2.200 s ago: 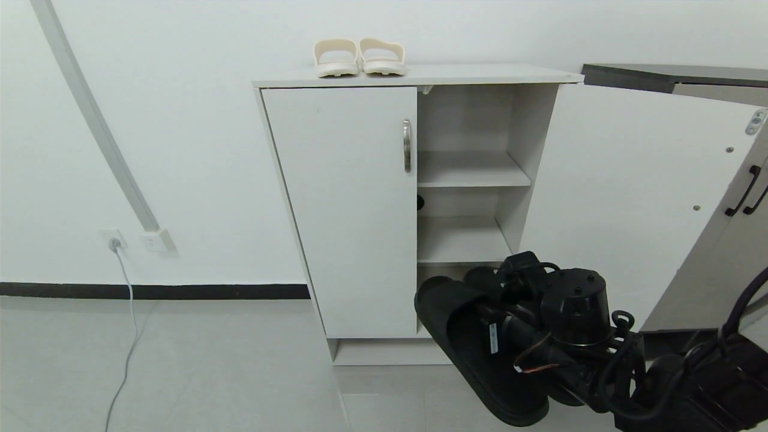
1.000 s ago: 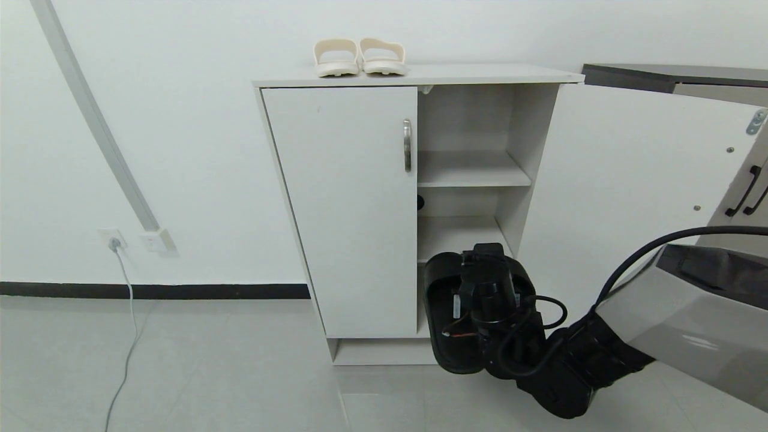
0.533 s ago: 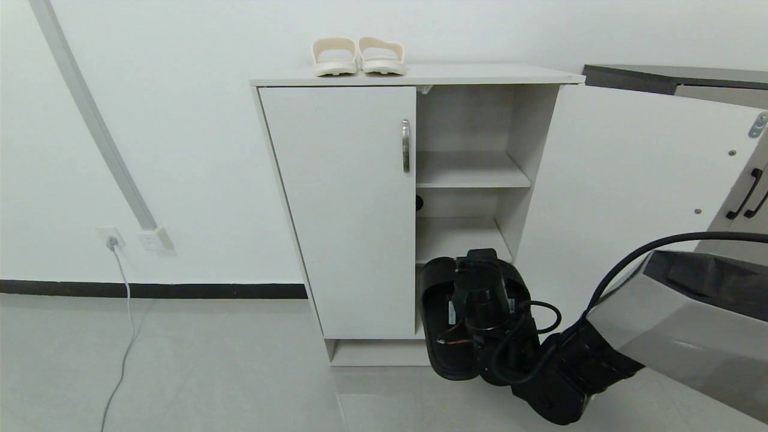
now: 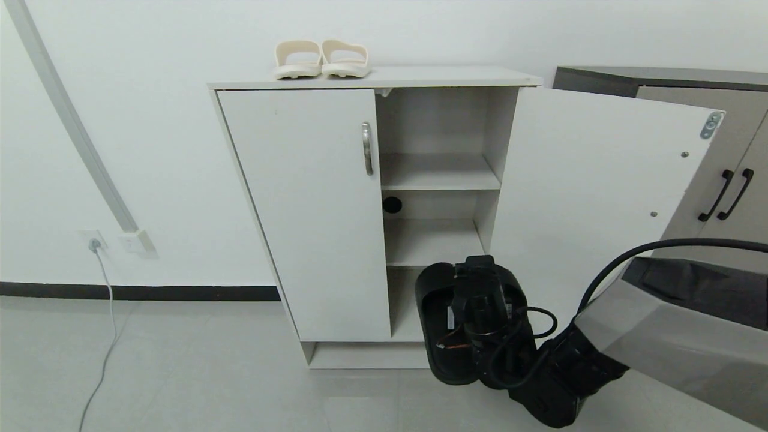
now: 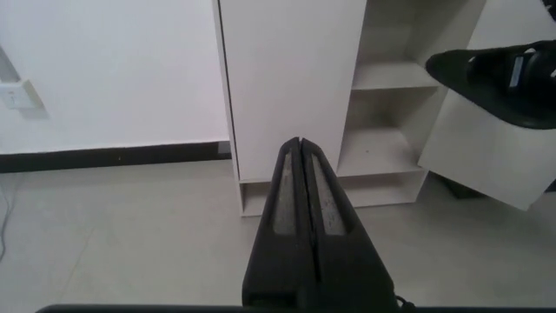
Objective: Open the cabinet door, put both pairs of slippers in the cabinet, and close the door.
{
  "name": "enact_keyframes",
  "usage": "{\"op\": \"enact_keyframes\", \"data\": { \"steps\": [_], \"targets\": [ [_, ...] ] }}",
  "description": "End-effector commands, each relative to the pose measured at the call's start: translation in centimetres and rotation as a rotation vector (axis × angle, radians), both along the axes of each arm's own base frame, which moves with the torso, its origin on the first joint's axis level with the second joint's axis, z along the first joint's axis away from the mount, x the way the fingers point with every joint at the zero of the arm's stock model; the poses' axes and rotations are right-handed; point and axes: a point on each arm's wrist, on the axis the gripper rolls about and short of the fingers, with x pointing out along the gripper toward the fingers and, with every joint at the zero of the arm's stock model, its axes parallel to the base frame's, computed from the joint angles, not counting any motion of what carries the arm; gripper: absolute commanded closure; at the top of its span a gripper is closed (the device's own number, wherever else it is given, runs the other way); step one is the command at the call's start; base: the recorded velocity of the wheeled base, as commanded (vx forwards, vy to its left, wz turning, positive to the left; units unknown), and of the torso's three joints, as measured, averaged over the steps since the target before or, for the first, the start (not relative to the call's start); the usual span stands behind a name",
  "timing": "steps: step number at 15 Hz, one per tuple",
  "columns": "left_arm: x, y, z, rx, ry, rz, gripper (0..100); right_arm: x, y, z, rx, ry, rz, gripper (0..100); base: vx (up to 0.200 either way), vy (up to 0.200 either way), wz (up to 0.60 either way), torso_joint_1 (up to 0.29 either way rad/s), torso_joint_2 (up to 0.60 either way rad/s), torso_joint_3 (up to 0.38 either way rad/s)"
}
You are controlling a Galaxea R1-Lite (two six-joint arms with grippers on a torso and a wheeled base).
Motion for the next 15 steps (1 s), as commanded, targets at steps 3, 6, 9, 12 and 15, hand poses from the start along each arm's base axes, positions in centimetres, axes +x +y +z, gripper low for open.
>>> {"op": "enact_keyframes", "data": {
  "steps": [3,6,9,12,15],
  "targets": [
    [0.0,0.0,0.0,0.000,0.001,0.001,100,0.6,1.0,-1.9,0.028,0.003,0.099,100,0.000,0.000,0.00,0.000,0.00,0.000],
    [0.0,0.0,0.0,0.000,0.001,0.002,100,0.9,1.5,-2.0,0.015,-0.005,0.112,100,0.000,0.000,0.00,0.000,0.00,0.000],
    [0.0,0.0,0.0,0.000,0.001,0.002,100,1.4,2.4,-2.1,0.022,-0.017,0.136,100,0.000,0.000,0.00,0.000,0.00,0.000],
    [0.0,0.0,0.0,0.002,0.001,-0.001,100,1.8,2.8,-2.8,0.019,-0.013,0.136,100,0.000,0.000,0.00,0.000,0.00,0.000],
    [0.0,0.0,0.0,0.002,0.001,-0.001,100,1.8,2.8,-3.0,0.016,-0.010,0.136,100,0.000,0.000,0.00,0.000,0.00,0.000]
  ]
}}
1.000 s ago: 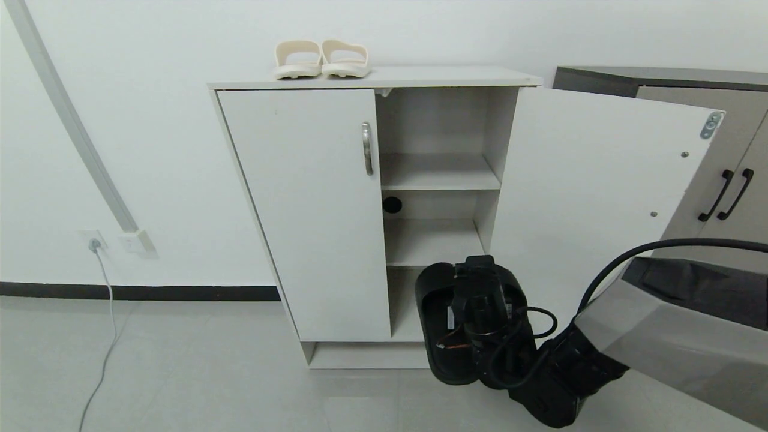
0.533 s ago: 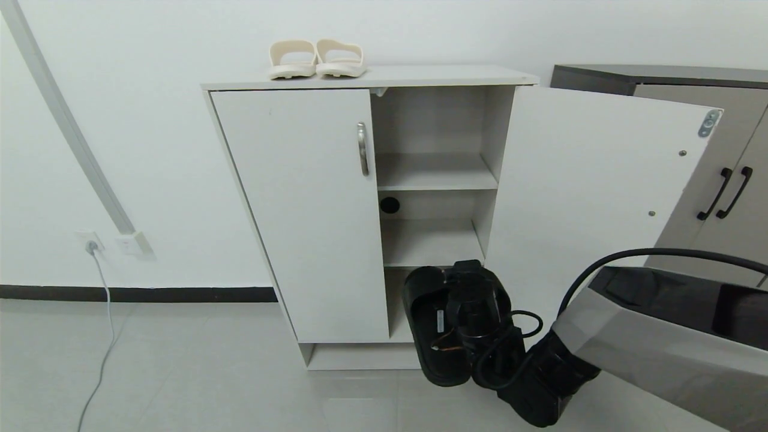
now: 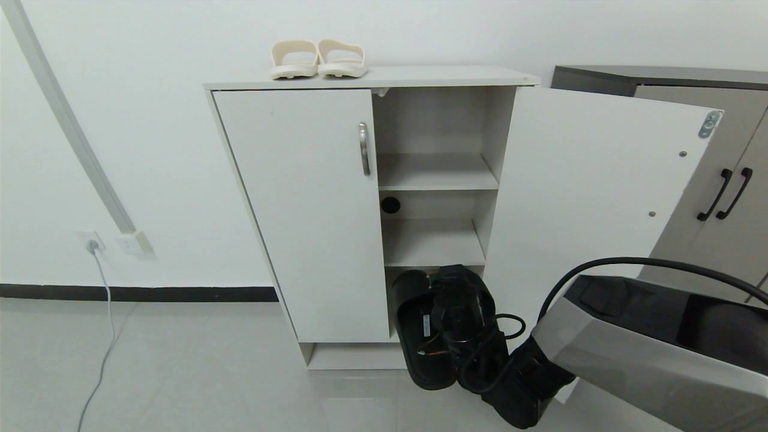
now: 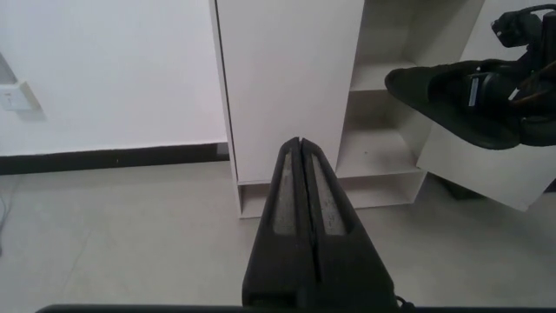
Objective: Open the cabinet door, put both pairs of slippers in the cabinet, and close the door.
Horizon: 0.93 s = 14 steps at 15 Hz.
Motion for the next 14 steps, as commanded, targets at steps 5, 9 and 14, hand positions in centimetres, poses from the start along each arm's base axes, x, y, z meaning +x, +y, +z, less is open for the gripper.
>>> {"op": "enact_keyframes", "data": {
  "steps": [5,9,14],
  "targets": [
    [0.01,0.00,0.01,0.000,0.001,0.000,100,-0.08,0.14,-0.65,-0.010,0.010,0.003,100,0.000,0.000,0.00,0.000,0.00,0.000],
    [0.01,0.00,0.01,0.000,0.001,0.000,100,-0.06,0.16,-1.10,-0.015,0.017,0.003,100,0.000,0.000,0.00,0.001,0.00,-0.029],
    [0.01,0.00,0.01,0.000,0.001,0.000,100,-0.04,0.18,-1.14,-0.015,0.017,0.003,100,0.000,0.000,0.00,0.001,0.00,-0.179]
  ]
}}
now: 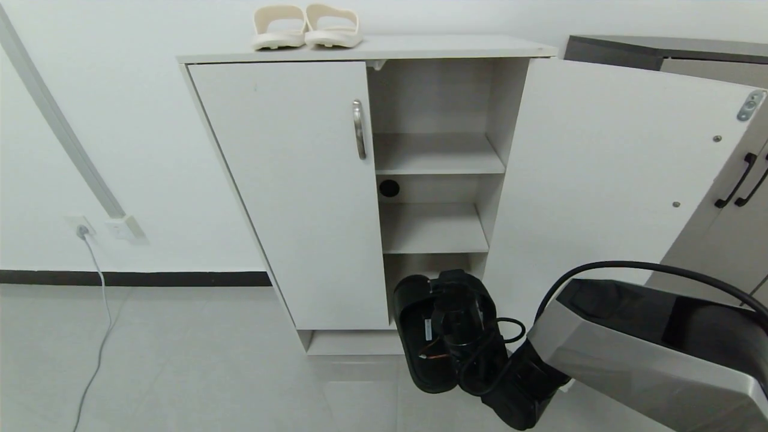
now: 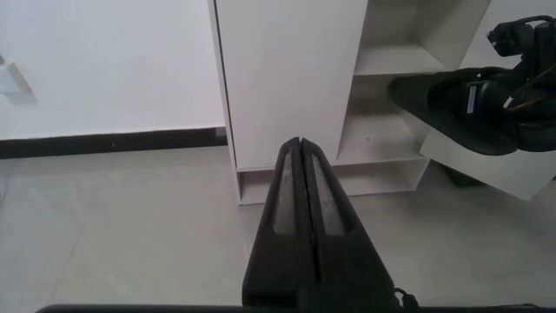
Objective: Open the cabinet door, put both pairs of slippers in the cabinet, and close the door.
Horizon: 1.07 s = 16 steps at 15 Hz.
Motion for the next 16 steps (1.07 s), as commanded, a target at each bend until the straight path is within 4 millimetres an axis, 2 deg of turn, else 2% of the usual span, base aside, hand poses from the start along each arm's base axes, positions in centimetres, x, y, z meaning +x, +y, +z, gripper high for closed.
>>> {"op": "enact_keyframes", "data": {
  "steps": [1,9,13,16],
  "targets": [
    [0.0,0.0,0.0,0.000,0.001,0.000,100,0.0,0.0,-0.2,-0.003,0.003,0.000,100,0.000,0.000,0.00,0.012,0.00,-0.193],
    [0.0,0.0,0.0,-0.002,0.001,0.003,100,0.4,0.5,-1.2,0.000,-0.007,-0.011,100,0.000,0.000,0.00,0.004,0.00,-0.195],
    [0.0,0.0,0.0,-0.002,0.001,0.000,100,1.0,0.5,-0.1,0.017,-0.207,-0.019,100,0.000,0.000,0.00,0.002,0.00,-0.192],
    [0.0,0.0,0.0,-0.002,0.001,0.001,100,1.1,0.4,0.9,0.033,-0.293,-0.026,100,0.000,0.000,0.00,0.000,0.00,-0.062]
  ]
}}
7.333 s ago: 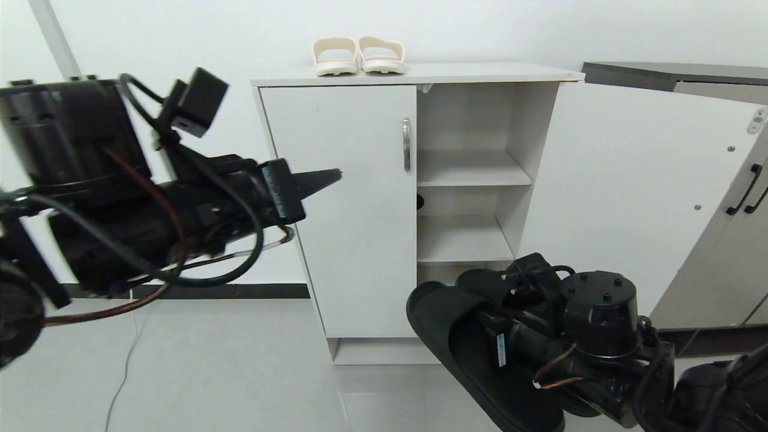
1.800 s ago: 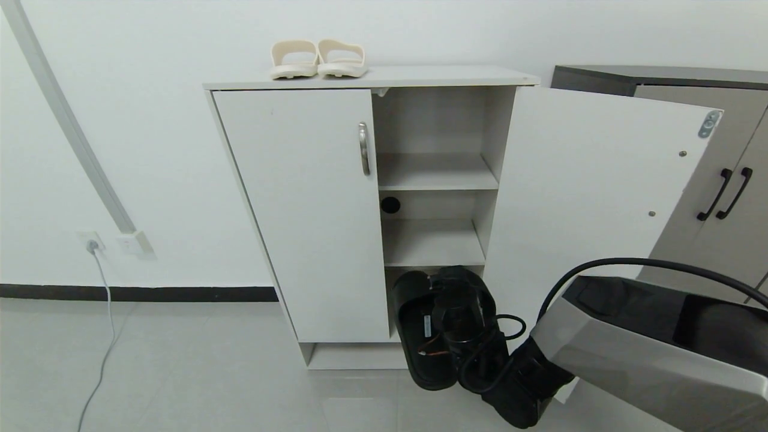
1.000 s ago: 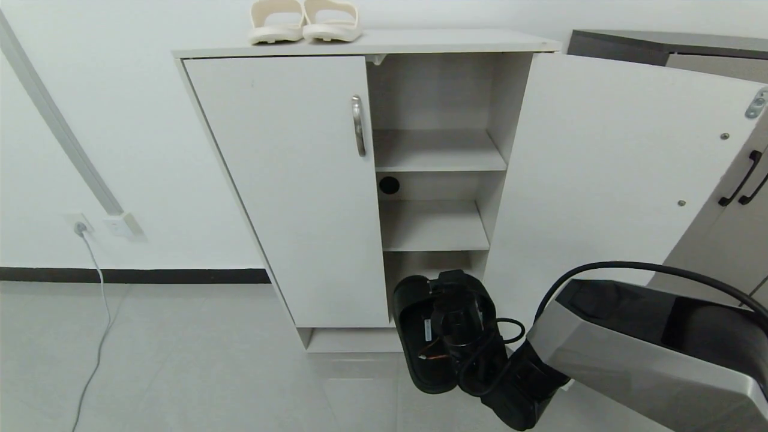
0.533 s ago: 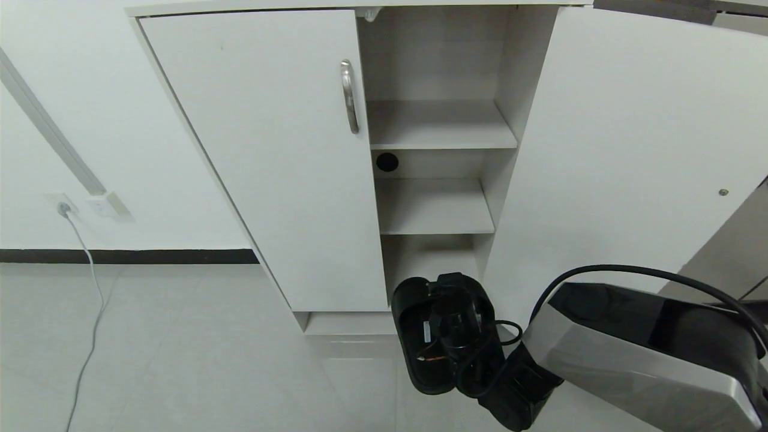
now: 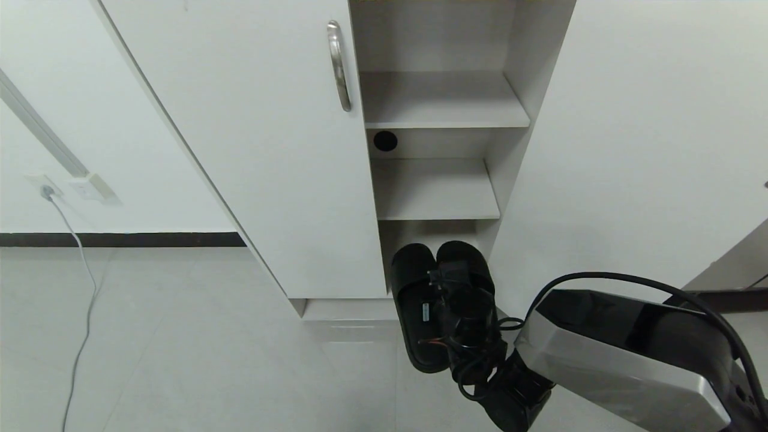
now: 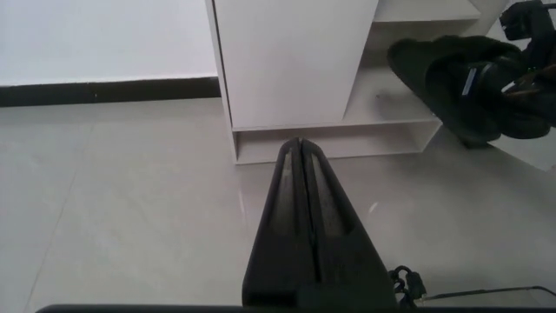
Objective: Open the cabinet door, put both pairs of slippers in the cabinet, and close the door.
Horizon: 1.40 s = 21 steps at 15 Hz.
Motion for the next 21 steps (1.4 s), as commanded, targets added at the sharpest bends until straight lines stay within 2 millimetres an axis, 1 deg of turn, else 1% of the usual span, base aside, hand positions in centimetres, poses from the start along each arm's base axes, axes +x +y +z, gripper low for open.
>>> {"op": "enact_keyframes", "data": {
  "steps": [1,3,8,11,21],
  "targets": [
    [0.0,0.0,0.0,0.000,0.001,0.000,100,0.2,-0.2,0.5,-0.004,-0.040,-0.009,100,0.000,0.000,0.00,0.000,0.00,0.000],
    [0.0,0.0,0.0,0.000,0.001,0.000,100,0.2,-0.4,1.2,-0.008,-0.090,-0.017,100,0.000,0.000,0.00,0.000,0.00,0.000],
    [0.0,0.0,0.0,0.000,0.001,0.000,100,0.3,-0.5,1.2,-0.016,-0.093,-0.021,100,0.000,0.000,0.00,0.000,0.00,0.000],
    [0.0,0.0,0.0,0.000,0.001,-0.001,100,0.3,-0.6,1.8,-0.010,-0.100,-0.023,100,0.000,0.000,0.00,0.000,0.00,0.000],
    [0.0,0.0,0.0,0.000,0.001,-0.001,100,0.2,-0.6,2.4,0.000,-0.110,-0.023,100,0.200,0.000,0.00,0.003,0.00,0.004]
  ]
}}
